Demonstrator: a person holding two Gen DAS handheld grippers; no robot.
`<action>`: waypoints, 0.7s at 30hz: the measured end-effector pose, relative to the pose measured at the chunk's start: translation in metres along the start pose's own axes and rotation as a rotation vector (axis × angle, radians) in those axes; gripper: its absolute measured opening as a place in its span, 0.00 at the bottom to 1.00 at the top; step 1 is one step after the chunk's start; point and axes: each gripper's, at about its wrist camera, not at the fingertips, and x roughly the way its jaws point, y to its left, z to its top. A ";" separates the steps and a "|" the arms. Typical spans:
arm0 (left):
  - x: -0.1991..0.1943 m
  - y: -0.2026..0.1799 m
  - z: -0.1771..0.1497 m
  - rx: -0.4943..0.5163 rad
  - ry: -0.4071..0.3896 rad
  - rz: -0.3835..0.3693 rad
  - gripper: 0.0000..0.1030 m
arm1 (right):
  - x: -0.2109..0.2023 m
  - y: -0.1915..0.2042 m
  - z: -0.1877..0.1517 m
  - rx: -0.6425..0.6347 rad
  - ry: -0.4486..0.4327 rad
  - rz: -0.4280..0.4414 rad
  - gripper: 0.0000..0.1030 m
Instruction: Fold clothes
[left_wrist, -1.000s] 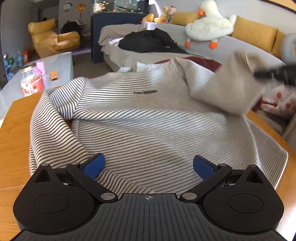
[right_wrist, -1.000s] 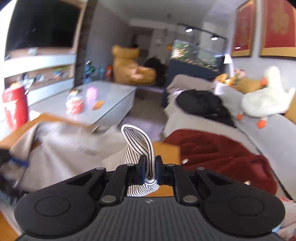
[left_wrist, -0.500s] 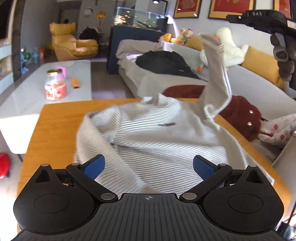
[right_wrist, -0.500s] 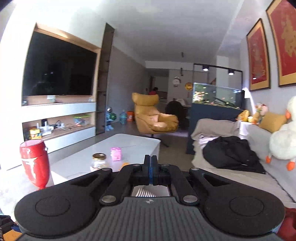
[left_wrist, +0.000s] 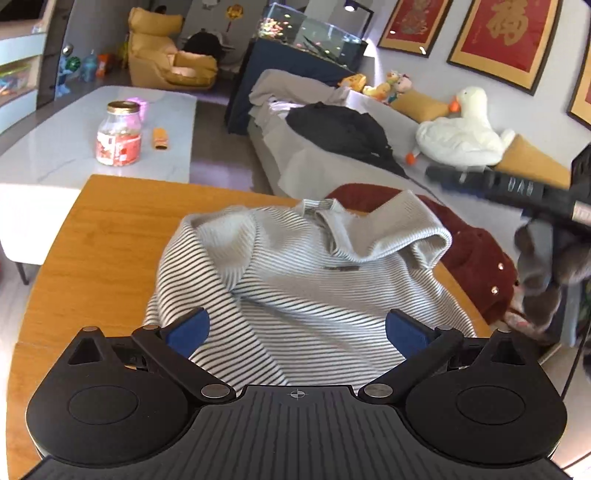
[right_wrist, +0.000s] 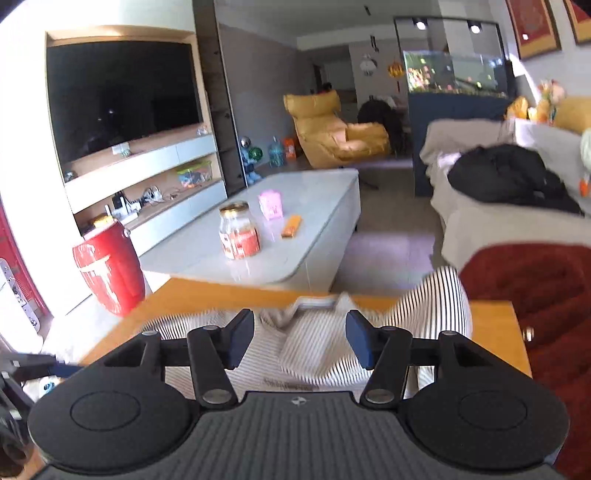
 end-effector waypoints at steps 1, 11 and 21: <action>0.006 -0.004 0.003 0.019 -0.001 -0.018 1.00 | 0.006 -0.006 -0.017 0.024 0.036 -0.009 0.54; 0.077 0.031 0.064 0.036 0.072 0.232 1.00 | 0.001 -0.008 -0.087 0.032 0.063 -0.006 0.78; 0.101 -0.020 0.083 -0.101 0.112 -0.102 0.93 | -0.009 -0.014 -0.086 0.066 0.015 0.008 0.81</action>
